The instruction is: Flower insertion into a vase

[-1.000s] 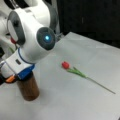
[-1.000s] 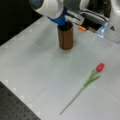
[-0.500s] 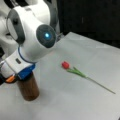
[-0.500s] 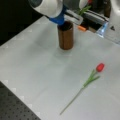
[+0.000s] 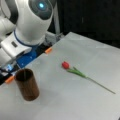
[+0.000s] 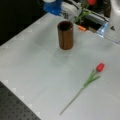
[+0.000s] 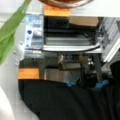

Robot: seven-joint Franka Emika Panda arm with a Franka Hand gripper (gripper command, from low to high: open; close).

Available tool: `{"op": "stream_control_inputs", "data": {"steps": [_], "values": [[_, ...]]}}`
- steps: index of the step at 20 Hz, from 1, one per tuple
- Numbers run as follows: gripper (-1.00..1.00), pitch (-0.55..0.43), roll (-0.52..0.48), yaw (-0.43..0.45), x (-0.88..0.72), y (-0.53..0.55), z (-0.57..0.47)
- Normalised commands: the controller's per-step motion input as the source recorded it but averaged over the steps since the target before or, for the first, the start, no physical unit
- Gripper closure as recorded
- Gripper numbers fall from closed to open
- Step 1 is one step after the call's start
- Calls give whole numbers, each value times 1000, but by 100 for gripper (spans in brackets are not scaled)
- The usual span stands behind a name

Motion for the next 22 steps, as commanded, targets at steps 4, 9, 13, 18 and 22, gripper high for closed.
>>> {"op": "stream_control_inputs", "data": {"steps": [4, 9, 13, 18, 22], "values": [[-100, -504, 61, 9, 91, 383, 143], [-100, -577, 128, 69, 61, 298, -114], [-100, -784, 178, 34, -67, 256, -194], [-100, -575, 111, -8, -195, 263, -199], [-100, -322, 49, -36, -106, 467, -174]]}}
